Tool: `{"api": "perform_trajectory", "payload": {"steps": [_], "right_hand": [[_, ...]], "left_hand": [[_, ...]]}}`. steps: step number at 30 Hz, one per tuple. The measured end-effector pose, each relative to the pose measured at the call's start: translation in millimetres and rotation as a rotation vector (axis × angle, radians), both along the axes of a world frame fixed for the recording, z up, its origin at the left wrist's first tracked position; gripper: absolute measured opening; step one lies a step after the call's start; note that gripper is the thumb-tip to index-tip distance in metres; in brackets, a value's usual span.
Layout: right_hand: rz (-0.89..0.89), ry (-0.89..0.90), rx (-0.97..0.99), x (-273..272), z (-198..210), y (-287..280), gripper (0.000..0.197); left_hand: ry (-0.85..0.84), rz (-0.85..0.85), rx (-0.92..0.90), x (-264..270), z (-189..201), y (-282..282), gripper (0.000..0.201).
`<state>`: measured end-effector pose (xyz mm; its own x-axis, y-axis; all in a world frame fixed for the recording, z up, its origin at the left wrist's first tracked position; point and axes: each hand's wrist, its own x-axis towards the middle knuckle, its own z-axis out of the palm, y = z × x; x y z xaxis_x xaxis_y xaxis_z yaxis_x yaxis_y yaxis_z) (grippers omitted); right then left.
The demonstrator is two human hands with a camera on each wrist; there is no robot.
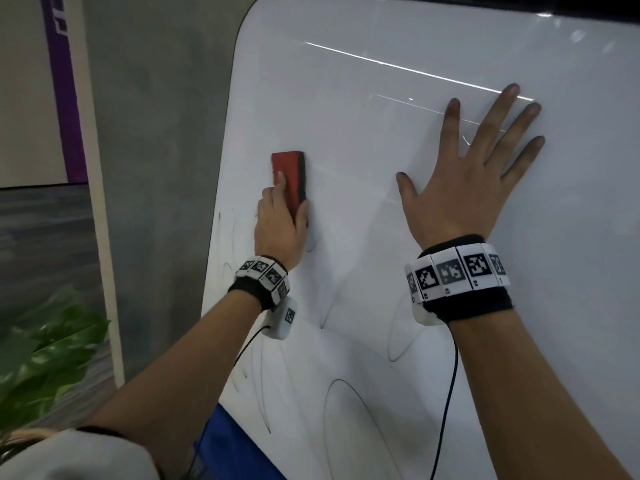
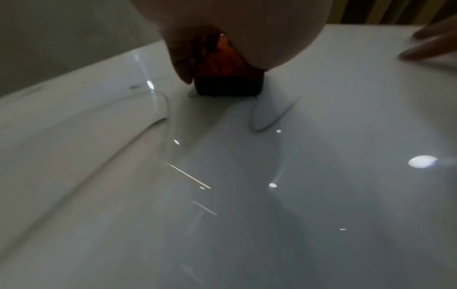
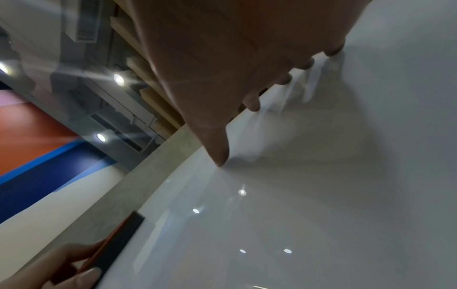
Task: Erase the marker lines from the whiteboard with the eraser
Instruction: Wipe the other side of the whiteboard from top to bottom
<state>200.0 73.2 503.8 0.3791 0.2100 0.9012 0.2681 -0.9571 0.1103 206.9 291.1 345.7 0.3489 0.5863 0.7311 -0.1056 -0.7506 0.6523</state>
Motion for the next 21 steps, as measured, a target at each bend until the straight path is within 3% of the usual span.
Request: {"api": "perform_trajectory", "payload": {"steps": [5,7,9,13,15,18,21], "right_hand": [[-0.016,0.012,-0.030,1,0,-5,0.099],[-0.018,0.007,-0.038,-1,-1,-5,0.099],[-0.019,0.003,-0.034,-4,-1,-3,0.099],[-0.001,0.015,-0.021,-5,-2,0,0.098],[-0.001,0.016,-0.042,-3,-3,-3,0.097],[0.004,0.008,-0.084,1,-4,-12,0.096],[0.015,-0.003,-0.108,2,-6,-17,0.094]], "left_hand": [[0.127,0.157,-0.550,10,-3,50,0.063],[0.193,0.170,-0.611,7,1,54,0.062],[0.178,0.171,-0.515,2,1,41,0.062],[0.046,0.030,-0.140,-8,-20,3,0.064],[0.048,0.062,-0.151,-4,-26,15,0.065],[0.182,0.140,-0.567,10,-45,69,0.064],[0.214,0.054,-0.864,20,-77,123,0.068]]}}
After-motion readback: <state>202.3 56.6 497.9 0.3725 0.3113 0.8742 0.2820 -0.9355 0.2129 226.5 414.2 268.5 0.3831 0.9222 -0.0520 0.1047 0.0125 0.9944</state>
